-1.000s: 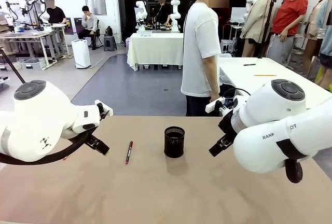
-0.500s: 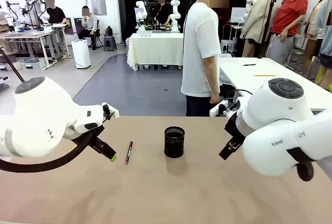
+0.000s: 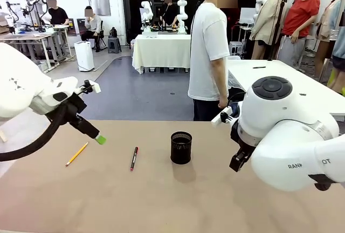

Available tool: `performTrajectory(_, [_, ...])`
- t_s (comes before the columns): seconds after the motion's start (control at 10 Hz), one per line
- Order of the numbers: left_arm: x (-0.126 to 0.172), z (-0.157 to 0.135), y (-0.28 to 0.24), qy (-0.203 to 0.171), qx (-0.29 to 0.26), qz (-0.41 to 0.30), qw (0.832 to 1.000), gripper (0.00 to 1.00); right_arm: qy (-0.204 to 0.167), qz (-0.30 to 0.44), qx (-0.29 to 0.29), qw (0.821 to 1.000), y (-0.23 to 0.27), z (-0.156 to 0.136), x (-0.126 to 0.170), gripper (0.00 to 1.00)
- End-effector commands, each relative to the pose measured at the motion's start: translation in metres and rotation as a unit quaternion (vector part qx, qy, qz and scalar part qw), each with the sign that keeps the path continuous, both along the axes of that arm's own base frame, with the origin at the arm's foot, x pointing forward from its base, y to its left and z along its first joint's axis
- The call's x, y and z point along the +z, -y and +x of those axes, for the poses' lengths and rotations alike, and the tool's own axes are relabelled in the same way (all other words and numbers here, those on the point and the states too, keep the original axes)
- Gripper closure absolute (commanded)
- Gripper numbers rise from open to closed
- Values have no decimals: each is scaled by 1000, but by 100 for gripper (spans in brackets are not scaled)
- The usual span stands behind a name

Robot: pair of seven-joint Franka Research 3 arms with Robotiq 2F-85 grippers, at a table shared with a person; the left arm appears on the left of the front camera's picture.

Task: Place the pens into the pen holder.
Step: Pick up a writing instrument from the table and place it into the Pen holder.

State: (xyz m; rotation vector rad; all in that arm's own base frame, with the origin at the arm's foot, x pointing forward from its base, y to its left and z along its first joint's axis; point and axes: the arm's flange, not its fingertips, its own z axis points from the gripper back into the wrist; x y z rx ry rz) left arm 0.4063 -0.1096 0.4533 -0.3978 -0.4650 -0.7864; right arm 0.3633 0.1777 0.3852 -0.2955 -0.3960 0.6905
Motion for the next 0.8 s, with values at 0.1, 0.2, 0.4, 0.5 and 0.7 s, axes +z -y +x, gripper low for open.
performTrajectory(0.1, [-10,-10,19,-5,-2,2,1000,0,5,-6,3,1000,13,6,-2,0])
performTrajectory(0.2, [-10,-10,19,-5,-2,2,1000,0,5,-6,3,1000,13,6,-2,0])
performTrajectory(0.4, [-10,-10,19,-5,-2,2,1000,0,5,-6,3,1000,13,6,-2,0])
performTrajectory(0.5, [-10,-10,19,-5,-2,2,1000,0,5,-6,3,1000,13,6,-2,0])
performTrajectory(0.7, [-6,-5,29,-2,-40,5,999,0,-39,97,16,994,8,13,1,0])
